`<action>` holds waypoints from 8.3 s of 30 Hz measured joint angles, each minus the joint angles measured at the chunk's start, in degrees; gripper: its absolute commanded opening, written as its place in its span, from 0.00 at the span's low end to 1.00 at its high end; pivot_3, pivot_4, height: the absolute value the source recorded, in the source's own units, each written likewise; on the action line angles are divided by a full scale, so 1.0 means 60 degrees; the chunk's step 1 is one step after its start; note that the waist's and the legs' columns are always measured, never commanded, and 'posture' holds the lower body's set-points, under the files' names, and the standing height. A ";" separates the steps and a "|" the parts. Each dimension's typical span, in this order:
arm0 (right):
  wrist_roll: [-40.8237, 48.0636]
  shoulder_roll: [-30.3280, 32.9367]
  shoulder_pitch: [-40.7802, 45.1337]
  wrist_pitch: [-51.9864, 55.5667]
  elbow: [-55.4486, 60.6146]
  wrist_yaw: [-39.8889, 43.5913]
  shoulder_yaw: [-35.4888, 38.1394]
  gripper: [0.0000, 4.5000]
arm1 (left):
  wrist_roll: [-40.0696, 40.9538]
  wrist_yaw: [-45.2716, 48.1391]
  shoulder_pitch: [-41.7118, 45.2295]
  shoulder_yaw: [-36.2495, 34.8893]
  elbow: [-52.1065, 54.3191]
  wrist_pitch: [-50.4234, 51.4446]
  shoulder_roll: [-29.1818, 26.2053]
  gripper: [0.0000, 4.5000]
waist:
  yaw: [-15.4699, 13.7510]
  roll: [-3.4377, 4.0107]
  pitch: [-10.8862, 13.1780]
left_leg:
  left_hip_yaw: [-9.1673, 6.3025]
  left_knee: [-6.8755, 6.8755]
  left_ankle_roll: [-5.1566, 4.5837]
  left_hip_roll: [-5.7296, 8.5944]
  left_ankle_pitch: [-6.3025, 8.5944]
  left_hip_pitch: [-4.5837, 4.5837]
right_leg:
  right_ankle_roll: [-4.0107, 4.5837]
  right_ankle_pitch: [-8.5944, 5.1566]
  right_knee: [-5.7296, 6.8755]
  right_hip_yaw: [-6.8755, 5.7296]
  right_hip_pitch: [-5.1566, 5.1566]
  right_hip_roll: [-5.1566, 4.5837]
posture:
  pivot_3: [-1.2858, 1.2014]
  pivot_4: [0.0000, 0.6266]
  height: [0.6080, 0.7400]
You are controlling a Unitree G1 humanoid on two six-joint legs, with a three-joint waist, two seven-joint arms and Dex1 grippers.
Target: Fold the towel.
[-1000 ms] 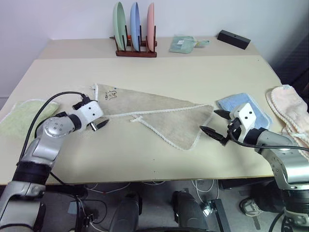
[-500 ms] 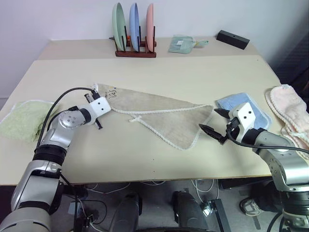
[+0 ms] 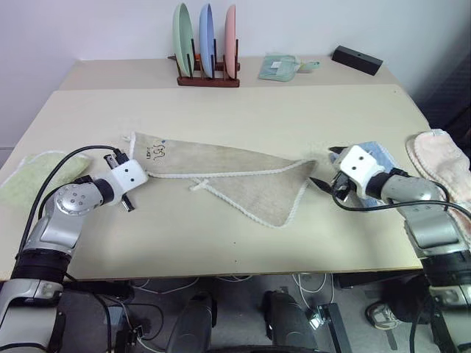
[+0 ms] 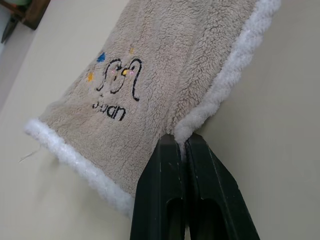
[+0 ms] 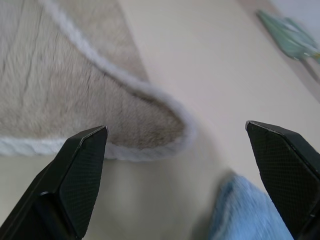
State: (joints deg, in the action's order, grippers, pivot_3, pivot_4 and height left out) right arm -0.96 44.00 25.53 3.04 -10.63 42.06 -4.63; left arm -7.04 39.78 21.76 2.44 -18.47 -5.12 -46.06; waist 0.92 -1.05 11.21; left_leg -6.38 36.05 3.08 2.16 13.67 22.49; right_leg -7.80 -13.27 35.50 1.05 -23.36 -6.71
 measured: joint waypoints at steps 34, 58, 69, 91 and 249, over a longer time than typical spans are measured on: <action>-0.2766 -0.0196 0.8016 -0.4687 -0.6944 -0.2243 -0.1116 0.01 | 0.0320 -0.3322 0.6887 -0.0989 -0.4286 -0.0375 0.0912 0.00 | 0.0124 -0.0001 0.0027 | -0.0007 -0.0012 0.0055 0.0010 -0.0032 0.0114 | -0.0008 -0.0004 0.0074 0.0001 -0.0172 -0.0004 | 0.52 0.24 1.00; 0.3633 0.3366 -0.2517 0.2577 0.5013 0.4149 0.1876 0.01 | 0.4967 0.3849 -0.4821 -0.4518 0.4404 0.4397 -0.2489 0.00 | 0.0232 0.0018 0.0028 | 0.0018 0.0026 0.0003 -0.0012 -0.0004 0.0102 | 0.0044 -0.0022 0.0099 0.0009 -0.0141 -0.0006 | 0.52 0.24 1.00; 0.2880 0.2869 -0.1253 0.2263 0.3733 0.4096 0.1075 0.01 | 0.4482 0.3802 -0.2746 -0.3343 0.3385 0.4352 -0.2351 0.00 | 0.0068 0.0014 0.0024 | 0.0032 0.0016 0.0004 -0.0010 -0.0004 0.0031 | 0.0013 -0.0003 0.0087 0.0008 -0.0076 -0.0005 | 0.52 0.24 1.00; 0.0221 -0.0096 0.2467 -0.0900 -0.3016 0.3449 -0.0959 0.13 | 0.2502 0.3698 0.0831 -0.0543 -0.1574 0.2410 -0.0900 0.06 | 0.0066 0.0014 0.0025 | 0.0031 0.0014 0.0006 -0.0006 -0.0006 0.0034 | 0.0010 0.0001 0.0103 0.0009 -0.0090 -0.0002 | 0.52 0.24 1.00; 0.1330 -0.2251 -0.1330 0.2749 0.5319 0.0065 -0.2001 1.00 | 1.3798 -0.9205 -0.3299 -0.4283 0.5958 0.8416 0.6183 0.11 | -0.0248 0.0023 -0.0023 | -0.0011 0.0006 -0.0011 0.0003 0.0007 -0.0001 | 0.0065 -0.0026 -0.0042 -0.0019 0.0022 -0.0008 | 0.52 0.24 1.00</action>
State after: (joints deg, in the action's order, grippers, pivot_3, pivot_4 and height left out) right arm 7.02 30.49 17.55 19.53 21.28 42.45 -16.63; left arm 75.75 -15.45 1.96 -23.26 17.27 45.37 -8.96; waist -0.57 -0.91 11.07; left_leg -6.44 36.08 3.02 2.18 13.72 22.49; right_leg -7.41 -13.43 35.25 0.94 -23.23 -6.76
